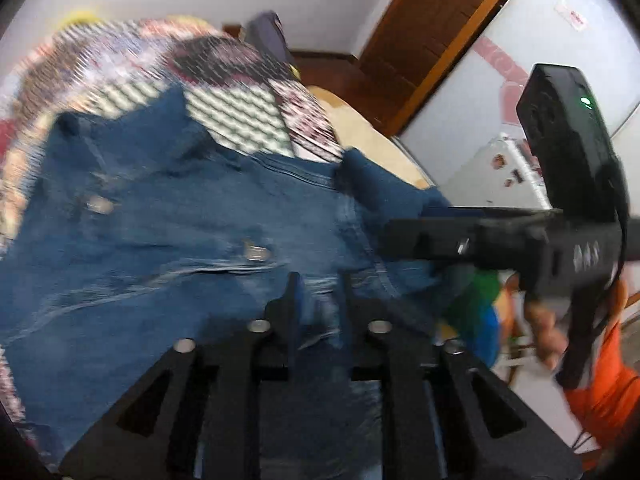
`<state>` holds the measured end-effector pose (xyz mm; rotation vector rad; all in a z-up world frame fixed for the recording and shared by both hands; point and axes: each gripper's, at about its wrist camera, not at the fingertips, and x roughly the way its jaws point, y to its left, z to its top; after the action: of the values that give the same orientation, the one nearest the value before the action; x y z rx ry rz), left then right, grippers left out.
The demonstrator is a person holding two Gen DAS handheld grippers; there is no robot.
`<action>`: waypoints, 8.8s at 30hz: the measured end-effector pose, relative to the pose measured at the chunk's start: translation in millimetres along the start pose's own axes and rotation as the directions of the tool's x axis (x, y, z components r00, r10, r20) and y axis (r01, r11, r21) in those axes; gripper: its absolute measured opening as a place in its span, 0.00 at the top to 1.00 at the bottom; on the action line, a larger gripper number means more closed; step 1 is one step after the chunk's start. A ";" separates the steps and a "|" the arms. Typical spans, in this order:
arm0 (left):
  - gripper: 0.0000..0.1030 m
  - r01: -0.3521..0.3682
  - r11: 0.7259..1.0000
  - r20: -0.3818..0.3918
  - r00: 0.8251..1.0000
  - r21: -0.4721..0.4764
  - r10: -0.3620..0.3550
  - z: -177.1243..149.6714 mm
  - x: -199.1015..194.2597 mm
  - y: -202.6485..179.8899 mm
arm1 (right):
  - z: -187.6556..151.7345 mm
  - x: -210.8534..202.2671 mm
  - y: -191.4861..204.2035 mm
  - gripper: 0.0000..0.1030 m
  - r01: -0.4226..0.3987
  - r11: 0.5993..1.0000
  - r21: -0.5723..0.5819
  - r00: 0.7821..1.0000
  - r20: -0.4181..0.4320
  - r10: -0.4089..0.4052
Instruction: Fold large clothes
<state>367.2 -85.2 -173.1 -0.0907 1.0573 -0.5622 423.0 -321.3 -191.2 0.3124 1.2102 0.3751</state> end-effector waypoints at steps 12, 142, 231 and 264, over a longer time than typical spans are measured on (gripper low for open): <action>0.42 -0.342 0.915 0.123 0.920 -0.214 0.372 -48.8 -100.8 139.1 | 12.7 35.2 48.9 0.00 -0.035 0.996 -0.081 0.999 -0.035 0.032; 0.06 -0.299 0.946 0.041 0.951 -0.129 0.306 -45.4 -17.4 79.8 | -33.2 -151.2 -80.1 0.86 0.049 0.983 0.175 0.792 0.593 -0.145; 0.86 -0.435 0.867 0.064 0.884 -0.242 0.462 -38.3 -83.8 181.7 | -27.1 84.7 28.4 0.87 0.294 0.899 -0.325 0.944 -0.051 -0.327; 0.58 -0.430 0.835 -0.147 0.903 -0.344 0.404 26.4 34.0 236.1 | -55.1 56.8 -17.7 0.87 0.167 0.975 -0.146 0.983 -0.051 -0.176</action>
<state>494.8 95.6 -265.7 -0.1658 1.1980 0.0390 390.2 -310.2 -264.6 0.0732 1.2557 0.3208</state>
